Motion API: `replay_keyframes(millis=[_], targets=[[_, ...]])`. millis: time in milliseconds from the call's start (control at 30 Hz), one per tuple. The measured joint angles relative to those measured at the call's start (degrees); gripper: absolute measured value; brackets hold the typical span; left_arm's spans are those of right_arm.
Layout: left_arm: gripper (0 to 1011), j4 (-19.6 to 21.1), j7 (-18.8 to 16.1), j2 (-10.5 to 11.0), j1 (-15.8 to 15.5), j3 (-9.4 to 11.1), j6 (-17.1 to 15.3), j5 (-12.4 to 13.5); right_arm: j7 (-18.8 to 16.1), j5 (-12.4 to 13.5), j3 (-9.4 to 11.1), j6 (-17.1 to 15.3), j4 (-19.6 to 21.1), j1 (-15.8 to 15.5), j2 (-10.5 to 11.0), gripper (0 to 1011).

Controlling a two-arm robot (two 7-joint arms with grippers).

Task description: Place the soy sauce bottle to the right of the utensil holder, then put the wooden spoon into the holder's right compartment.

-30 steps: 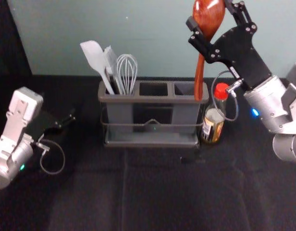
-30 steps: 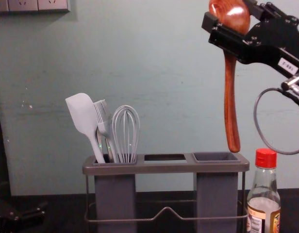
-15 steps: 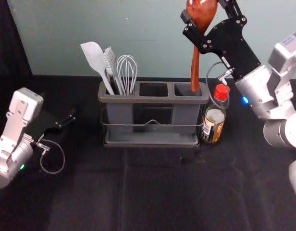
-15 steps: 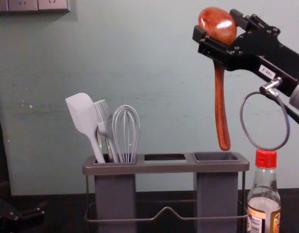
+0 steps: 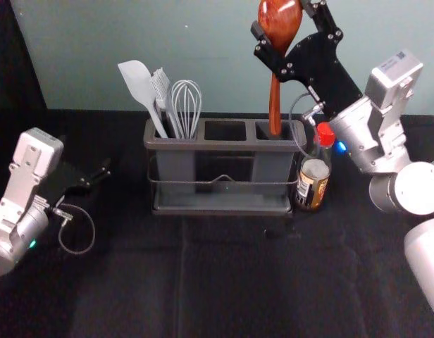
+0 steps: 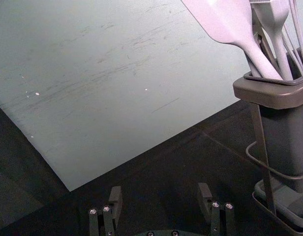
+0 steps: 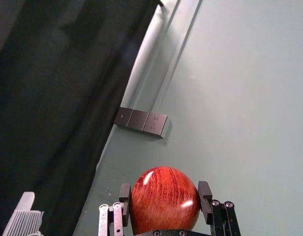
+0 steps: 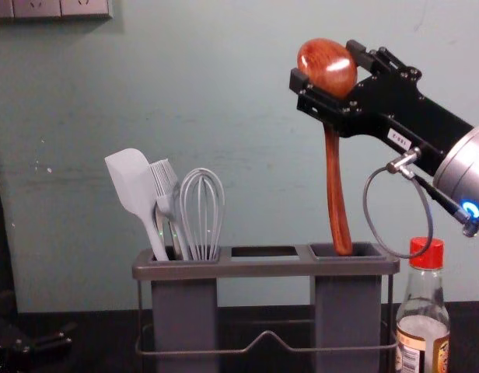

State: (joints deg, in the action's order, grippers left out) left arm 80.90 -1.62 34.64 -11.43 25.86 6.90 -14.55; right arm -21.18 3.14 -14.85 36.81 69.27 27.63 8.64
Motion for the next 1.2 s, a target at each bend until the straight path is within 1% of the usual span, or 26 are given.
replay_keyframes(millis=[167, 367, 800, 1000, 1200], targets=[[1005, 0.00, 0.00, 0.00, 0.00, 0.00, 0.00, 0.00, 0.37, -0.63, -0.13, 1.10, -1.90, 0.20, -0.66, 841], [1005, 0.00, 0.00, 0.00, -0.01, 0.00, 0.00, 0.00, 0.47, -0.82, -0.12, 1.64, -2.87, -0.46, -1.05, 841], [1005, 0.00, 0.00, 0.00, -0.01, 0.00, 0.00, 0.00, 0.53, -0.83, 0.25, 2.33, -2.62, -3.26, -1.03, 841], [1005, 0.00, 0.00, 0.00, 0.00, 0.00, 0.00, 0.00, 0.38, -0.81, 0.35, 2.87, -3.36, -3.97, -1.04, 840], [1005, 0.00, 0.00, 0.00, 0.00, 0.00, 0.00, 0.00, 0.39, -1.38, 0.36, 3.37, -4.09, -4.79, -1.19, 840]])
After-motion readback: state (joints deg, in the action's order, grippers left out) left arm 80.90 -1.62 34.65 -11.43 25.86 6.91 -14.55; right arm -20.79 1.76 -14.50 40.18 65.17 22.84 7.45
